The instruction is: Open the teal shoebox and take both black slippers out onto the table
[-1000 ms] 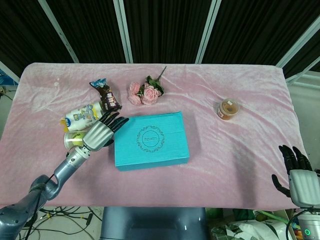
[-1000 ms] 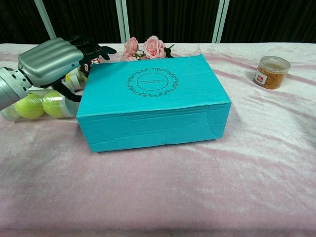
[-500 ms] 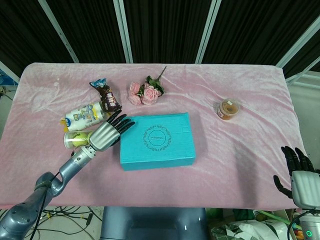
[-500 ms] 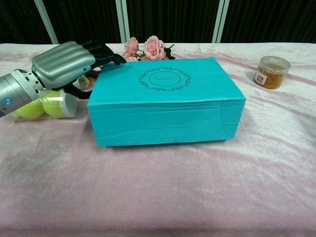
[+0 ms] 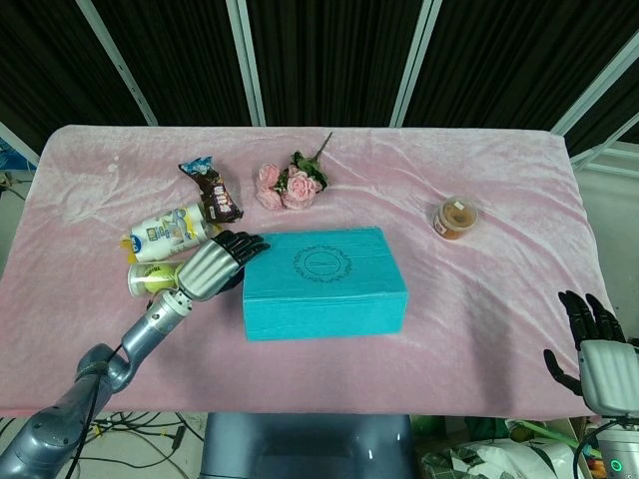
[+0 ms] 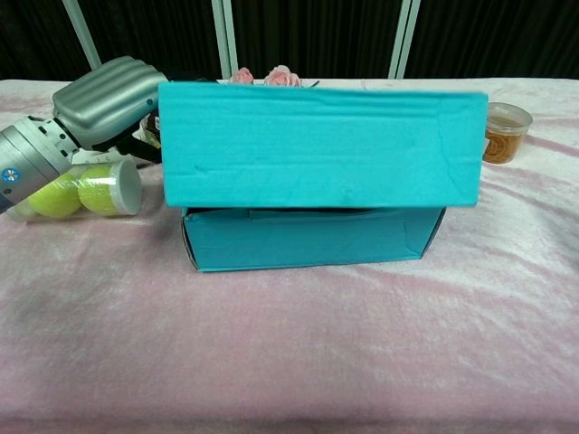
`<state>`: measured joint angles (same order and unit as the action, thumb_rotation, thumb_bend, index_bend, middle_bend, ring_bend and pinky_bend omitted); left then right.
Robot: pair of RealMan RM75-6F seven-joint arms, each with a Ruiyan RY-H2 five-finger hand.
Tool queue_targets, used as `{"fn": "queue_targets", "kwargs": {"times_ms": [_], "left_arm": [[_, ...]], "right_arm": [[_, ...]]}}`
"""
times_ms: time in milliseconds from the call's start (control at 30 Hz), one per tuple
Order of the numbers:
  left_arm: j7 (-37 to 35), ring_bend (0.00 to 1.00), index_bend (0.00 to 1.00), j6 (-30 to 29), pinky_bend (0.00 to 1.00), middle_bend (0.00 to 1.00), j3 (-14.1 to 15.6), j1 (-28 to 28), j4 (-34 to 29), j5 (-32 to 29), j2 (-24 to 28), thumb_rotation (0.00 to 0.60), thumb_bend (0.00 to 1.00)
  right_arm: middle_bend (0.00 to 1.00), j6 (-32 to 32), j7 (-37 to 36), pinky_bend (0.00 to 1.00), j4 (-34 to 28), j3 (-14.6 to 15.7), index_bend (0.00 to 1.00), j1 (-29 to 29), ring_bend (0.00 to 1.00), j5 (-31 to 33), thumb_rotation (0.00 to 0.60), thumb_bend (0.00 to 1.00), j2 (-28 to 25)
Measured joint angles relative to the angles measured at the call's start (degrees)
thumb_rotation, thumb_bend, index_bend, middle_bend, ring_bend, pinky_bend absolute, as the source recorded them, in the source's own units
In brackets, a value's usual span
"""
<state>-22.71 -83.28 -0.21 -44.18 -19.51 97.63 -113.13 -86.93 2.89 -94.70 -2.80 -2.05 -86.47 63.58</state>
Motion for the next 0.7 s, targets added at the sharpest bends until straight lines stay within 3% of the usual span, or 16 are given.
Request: {"fn": "queue_targets", "kwargs": {"times_ms": [300, 467, 700], "left_arm": [[-12.3, 0.32, 0.29, 1.6, 0.48, 0.45, -5.5, 0.8, -4.0, -7.2, -1.5, 0.600, 0.54], [-19.2, 0.32, 0.30, 6.2, 0.49, 0.45, -10.2, 1.1, -12.0, -13.1, -1.5, 0.600, 0.54], [-22.9, 0.30, 0.31, 14.9, 0.48, 0.43, -16.2, 1.8, -26.0, -21.6, 1.1, 0.600, 0.54]], "right_arm": [[0.07, 0.2, 0.1, 0.14, -0.4, 0.1, 0.00, -0.1, 0.00, -0.3, 0.600, 0.27, -0.2], [0.07, 0.1, -0.2, 0.14, -0.3, 0.2, 0.00, 0.1, 0.00, -0.3, 0.600, 0.27, -0.3], [0.07, -0.3, -0.9, 0.14, 0.1, 0.3, 0.00, 0.6, 0.00, -0.3, 0.600, 0.27, -0.2]]}}
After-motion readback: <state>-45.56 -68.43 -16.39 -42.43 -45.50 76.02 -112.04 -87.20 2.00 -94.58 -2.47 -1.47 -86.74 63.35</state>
